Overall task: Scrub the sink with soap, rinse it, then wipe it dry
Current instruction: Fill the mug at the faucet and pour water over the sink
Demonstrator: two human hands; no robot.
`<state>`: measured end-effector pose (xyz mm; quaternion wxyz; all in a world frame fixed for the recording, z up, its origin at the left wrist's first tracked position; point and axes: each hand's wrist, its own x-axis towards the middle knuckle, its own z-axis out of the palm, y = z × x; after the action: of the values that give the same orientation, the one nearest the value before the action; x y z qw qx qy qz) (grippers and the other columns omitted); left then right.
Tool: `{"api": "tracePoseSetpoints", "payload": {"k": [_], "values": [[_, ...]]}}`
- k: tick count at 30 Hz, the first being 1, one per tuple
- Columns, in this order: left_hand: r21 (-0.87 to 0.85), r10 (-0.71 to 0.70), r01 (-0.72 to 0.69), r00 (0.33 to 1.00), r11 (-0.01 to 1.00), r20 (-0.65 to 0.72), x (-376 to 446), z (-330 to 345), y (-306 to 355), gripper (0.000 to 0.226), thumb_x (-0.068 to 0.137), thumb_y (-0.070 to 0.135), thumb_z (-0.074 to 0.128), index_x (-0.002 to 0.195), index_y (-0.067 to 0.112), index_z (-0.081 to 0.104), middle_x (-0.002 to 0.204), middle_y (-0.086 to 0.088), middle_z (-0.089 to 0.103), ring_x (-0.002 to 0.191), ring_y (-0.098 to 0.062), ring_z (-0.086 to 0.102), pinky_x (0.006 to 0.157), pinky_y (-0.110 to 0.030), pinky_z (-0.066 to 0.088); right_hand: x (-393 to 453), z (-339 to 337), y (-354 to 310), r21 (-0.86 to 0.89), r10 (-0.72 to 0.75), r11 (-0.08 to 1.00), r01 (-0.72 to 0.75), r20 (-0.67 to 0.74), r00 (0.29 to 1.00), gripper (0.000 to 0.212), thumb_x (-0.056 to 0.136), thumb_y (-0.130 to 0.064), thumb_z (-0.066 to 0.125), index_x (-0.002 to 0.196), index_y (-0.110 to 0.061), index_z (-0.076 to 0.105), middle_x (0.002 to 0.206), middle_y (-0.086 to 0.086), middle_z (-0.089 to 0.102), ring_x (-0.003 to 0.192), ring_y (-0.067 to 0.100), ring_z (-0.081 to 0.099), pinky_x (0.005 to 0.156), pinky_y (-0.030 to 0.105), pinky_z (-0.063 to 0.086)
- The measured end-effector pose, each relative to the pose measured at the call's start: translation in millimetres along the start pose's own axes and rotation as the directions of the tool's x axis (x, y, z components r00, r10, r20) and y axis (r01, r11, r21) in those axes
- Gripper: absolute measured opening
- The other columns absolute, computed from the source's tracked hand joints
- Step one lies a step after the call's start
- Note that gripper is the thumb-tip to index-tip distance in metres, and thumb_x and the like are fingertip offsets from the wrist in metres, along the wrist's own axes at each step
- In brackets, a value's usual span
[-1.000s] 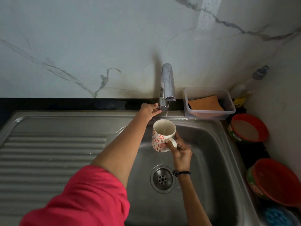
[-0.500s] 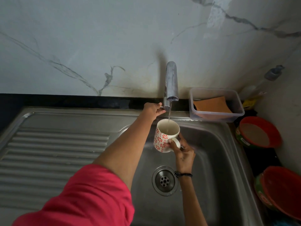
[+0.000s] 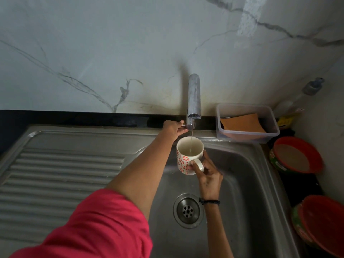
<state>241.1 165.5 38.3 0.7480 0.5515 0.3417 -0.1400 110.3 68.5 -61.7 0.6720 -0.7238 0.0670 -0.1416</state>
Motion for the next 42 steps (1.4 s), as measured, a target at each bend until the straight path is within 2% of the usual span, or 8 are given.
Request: {"api": "tracePoseSetpoints", "payload": {"k": [7, 12, 19, 24, 27, 34, 37, 42], "values": [[0.029, 0.017, -0.018, 0.999, 0.999, 0.042, -1.6, -0.8, -0.2, 0.024, 0.095, -0.008, 0.038, 0.117, -0.011, 0.046, 0.135, -0.023, 0.047, 0.122, -0.033, 0.050, 0.092, -0.036, 0.045, 2.3, 1.7, 0.5, 0.031, 0.040, 0.999, -0.039, -0.006, 0.999, 0.060, 0.070, -0.044, 0.067, 0.115, -0.005, 0.065, 0.121, -0.027, 0.059, 0.118, 0.008, 0.056, 0.097, 0.041, 0.050], [0.025, 0.000, -0.001, 1.000, 1.000, 0.024, 0.4, -1.7, -0.7, 0.014, 0.092, -0.005, 0.048, 0.080, 0.001, 0.049, 0.121, -0.025, 0.057, 0.112, -0.032, 0.058, 0.080, -0.035, 0.049, 6.7, 5.5, 4.3, 0.000, 0.039, 0.999, -0.039, 0.054, 0.998, 0.028, 0.080, -0.009, 0.071, 0.105, 0.002, 0.068, 0.110, -0.042, 0.056, 0.112, -0.002, 0.057, 0.091, 0.023, 0.052], [0.038, -0.019, 0.018, 1.000, 0.999, 0.020, 3.4, -2.7, -0.4, 0.016, 0.091, -0.003, 0.050, 0.077, 0.002, 0.048, 0.123, -0.025, 0.056, 0.114, -0.032, 0.057, 0.093, -0.034, 0.047, 4.5, 7.4, 10.0, 0.041, 0.089, 0.995, -0.092, 0.058, 0.994, 0.005, 0.078, -0.006, 0.072, 0.082, -0.007, 0.070, 0.126, -0.002, 0.062, 0.112, 0.007, 0.059, 0.091, 0.032, 0.053], [0.036, -0.016, 0.016, 1.000, 0.999, 0.026, 4.6, -2.6, -0.2, 0.005, 0.091, -0.002, 0.051, 0.092, -0.005, 0.055, 0.122, -0.025, 0.057, 0.113, -0.032, 0.058, 0.094, -0.033, 0.048, 2.6, 4.6, 7.6, 0.056, 0.091, 0.994, -0.094, 0.049, 0.995, 0.014, 0.077, -0.005, 0.072, 0.081, -0.018, 0.070, 0.120, 0.000, 0.065, 0.103, 0.000, 0.061, 0.084, 0.019, 0.053], [0.052, -0.002, 0.001, 1.000, 0.999, 0.011, 6.2, -2.4, -1.3, 0.029, 0.091, -0.002, 0.051, 0.119, -0.011, 0.050, 0.123, -0.025, 0.056, 0.114, -0.032, 0.057, 0.097, -0.033, 0.047, 1.7, 3.0, 12.4, 0.040, 0.099, 0.994, -0.101, 0.041, 0.994, 0.008, 0.077, -0.005, 0.072, 0.077, -0.012, 0.070, 0.122, -0.002, 0.064, 0.104, 0.000, 0.061, 0.085, 0.022, 0.054], [0.066, -0.018, 0.018, 1.000, 0.998, 0.003, 1.3, -2.5, 0.9, 0.014, 0.091, -0.004, 0.051, 0.077, 0.000, 0.051, 0.116, -0.024, 0.060, 0.114, -0.032, 0.057, 0.096, -0.033, 0.046, 2.2, 0.9, 14.3, 0.027, 0.128, 0.991, -0.128, 0.025, 0.992, 0.003, 0.076, -0.004, 0.073, 0.078, -0.005, 0.071, 0.124, 0.001, 0.063, 0.106, 0.007, 0.061, 0.084, 0.022, 0.054], [0.061, -0.020, 0.020, 1.000, 0.998, -0.003, 2.3, -2.2, 0.6, 0.008, 0.090, -0.003, 0.051, 0.096, -0.007, 0.056, 0.098, -0.022, 0.062, 0.114, -0.031, 0.057, 0.095, -0.033, 0.048, 2.6, 2.0, 12.9, 0.019, 0.130, 0.991, -0.131, 0.032, 0.991, 0.006, 0.076, -0.003, 0.073, 0.072, -0.002, 0.068, 0.125, -0.001, 0.062, 0.108, 0.006, 0.061, 0.081, 0.017, 0.053], [0.080, -0.009, 0.011, 1.000, 0.997, -0.024, 4.7, 0.2, 0.2, 0.013, 0.092, -0.001, 0.049, 0.103, -0.007, 0.056, 0.122, -0.023, 0.058, 0.112, -0.031, 0.058, 0.085, -0.034, 0.051, 2.6, 3.6, 7.1, 0.058, 0.127, 0.990, -0.129, 0.027, 0.991, 0.018, 0.076, -0.001, 0.072, 0.065, -0.014, 0.066, 0.123, -0.005, 0.061, 0.110, 0.009, 0.060, 0.078, 0.010, 0.051]]}}
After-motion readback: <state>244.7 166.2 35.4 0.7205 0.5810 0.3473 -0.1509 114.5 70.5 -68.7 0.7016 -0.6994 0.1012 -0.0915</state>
